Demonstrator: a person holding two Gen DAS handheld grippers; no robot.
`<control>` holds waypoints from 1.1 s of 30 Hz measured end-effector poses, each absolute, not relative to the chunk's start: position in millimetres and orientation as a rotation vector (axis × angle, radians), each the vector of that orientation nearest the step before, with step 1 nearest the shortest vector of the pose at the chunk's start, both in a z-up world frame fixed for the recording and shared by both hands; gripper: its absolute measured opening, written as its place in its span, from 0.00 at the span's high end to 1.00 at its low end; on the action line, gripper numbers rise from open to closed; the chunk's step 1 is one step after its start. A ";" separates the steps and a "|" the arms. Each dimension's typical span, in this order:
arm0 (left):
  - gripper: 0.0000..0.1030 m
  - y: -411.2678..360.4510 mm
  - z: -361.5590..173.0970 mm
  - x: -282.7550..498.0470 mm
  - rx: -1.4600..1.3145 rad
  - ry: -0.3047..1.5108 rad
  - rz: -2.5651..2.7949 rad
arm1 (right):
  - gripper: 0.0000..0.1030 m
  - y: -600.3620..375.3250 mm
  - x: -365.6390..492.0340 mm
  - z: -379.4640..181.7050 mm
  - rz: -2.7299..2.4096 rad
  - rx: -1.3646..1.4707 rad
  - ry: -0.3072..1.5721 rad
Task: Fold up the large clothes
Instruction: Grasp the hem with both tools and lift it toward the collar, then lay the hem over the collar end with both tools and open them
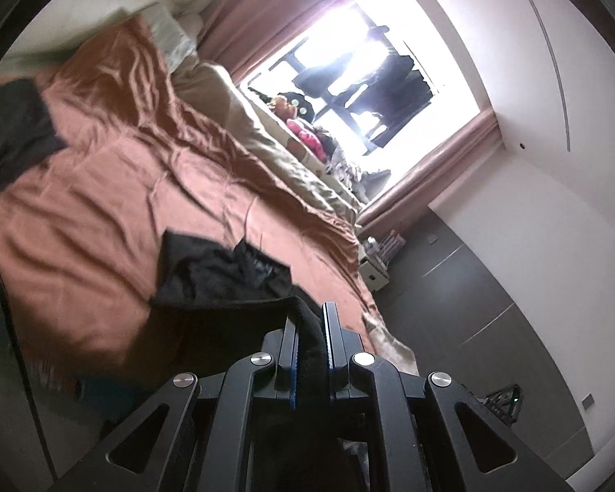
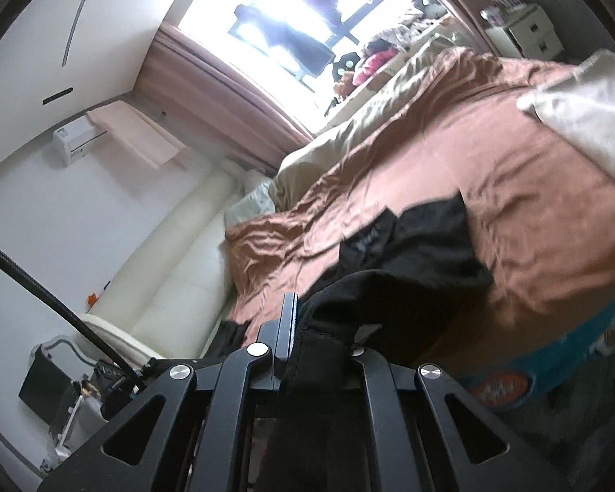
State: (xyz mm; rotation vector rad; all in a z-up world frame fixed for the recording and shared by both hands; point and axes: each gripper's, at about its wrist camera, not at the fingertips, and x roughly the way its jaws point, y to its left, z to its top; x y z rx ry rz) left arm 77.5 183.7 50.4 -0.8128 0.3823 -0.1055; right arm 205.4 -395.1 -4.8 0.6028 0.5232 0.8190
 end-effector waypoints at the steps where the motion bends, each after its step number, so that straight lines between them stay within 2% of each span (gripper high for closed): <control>1: 0.90 187.1 55.5 87.6 -0.803 0.382 -0.100 | 0.96 -394.1 214.2 -1.9 0.818 0.600 0.521; 8: 0.90 216.5 75.0 170.4 -0.758 0.399 -0.068 | 0.96 -354.3 290.5 29.1 0.788 0.536 0.504; 17: 0.90 244.4 57.1 263.6 -0.728 0.471 -0.026 | 0.96 -298.8 383.2 31.2 0.740 0.503 0.551; 25: 0.90 268.2 9.4 348.9 -0.718 0.570 0.021 | 0.96 -255.6 463.8 11.5 0.678 0.494 0.642; 33: 0.89 282.3 -65.0 418.7 -0.721 0.715 0.079 | 0.93 -212.1 527.6 -23.9 0.567 0.474 0.762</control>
